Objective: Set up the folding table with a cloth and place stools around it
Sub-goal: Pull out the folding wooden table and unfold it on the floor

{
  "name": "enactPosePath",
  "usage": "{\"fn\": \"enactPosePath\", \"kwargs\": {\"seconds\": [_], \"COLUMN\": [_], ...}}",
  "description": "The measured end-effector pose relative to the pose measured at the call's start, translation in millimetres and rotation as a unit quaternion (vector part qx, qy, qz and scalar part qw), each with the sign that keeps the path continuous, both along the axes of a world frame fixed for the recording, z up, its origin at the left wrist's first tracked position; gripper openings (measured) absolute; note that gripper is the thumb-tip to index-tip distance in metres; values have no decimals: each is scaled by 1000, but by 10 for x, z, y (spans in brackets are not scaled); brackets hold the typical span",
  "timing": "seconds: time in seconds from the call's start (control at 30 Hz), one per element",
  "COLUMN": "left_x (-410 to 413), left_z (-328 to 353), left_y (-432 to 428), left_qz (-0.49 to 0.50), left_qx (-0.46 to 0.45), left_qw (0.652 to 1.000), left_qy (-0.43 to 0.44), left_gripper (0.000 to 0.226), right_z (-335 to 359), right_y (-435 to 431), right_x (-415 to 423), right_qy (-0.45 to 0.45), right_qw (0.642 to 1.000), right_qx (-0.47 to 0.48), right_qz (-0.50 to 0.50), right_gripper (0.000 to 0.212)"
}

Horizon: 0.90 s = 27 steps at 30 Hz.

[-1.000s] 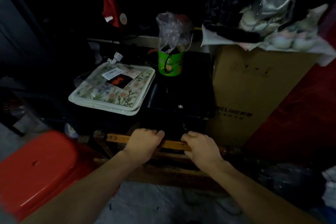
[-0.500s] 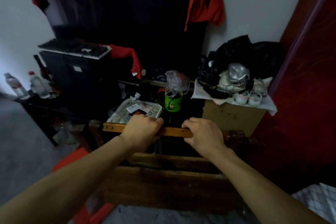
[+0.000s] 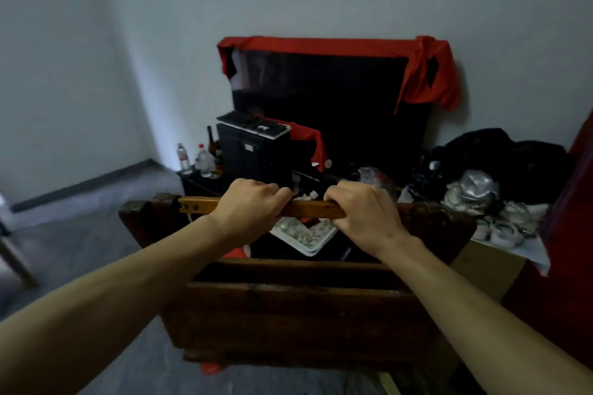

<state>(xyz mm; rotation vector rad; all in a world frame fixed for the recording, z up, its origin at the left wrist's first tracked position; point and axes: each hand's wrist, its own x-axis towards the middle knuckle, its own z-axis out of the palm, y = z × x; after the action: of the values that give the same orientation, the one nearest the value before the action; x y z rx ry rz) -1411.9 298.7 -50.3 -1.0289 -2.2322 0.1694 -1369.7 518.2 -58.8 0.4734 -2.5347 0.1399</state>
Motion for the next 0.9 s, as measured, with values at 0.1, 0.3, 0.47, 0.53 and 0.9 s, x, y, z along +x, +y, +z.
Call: {"fn": "enactPosePath", "kwargs": {"seconds": [0.1, 0.3, 0.47, 0.53, 0.9], "left_x": [262, 709, 1060, 1189, 1795], "left_z": [146, 211, 180, 168, 156], "left_y": [-361, -1289, -2187, -2553, -4530], "left_qz": [37, 147, 208, 222, 354], "left_qx": [-2, 7, 13, 12, -22], "left_qw": [999, 989, 977, 974, 935], "left_qy": [6, 29, 35, 41, 32], "left_gripper": [18, 24, 14, 13, 9], "right_z": [201, 382, 346, 313, 199], "right_y": [-315, -1250, -2198, -2608, -4818], "right_x": [26, -9, 6, 4, 176], "right_qy": [-4, -7, -27, -26, -14], "right_qw": [999, 988, 974, 967, 937], "right_qx": [11, 17, 4, 2, -51], "right_qz": [47, 154, 226, 255, 345], "right_gripper": [19, 17, 15, 16, 20]}}
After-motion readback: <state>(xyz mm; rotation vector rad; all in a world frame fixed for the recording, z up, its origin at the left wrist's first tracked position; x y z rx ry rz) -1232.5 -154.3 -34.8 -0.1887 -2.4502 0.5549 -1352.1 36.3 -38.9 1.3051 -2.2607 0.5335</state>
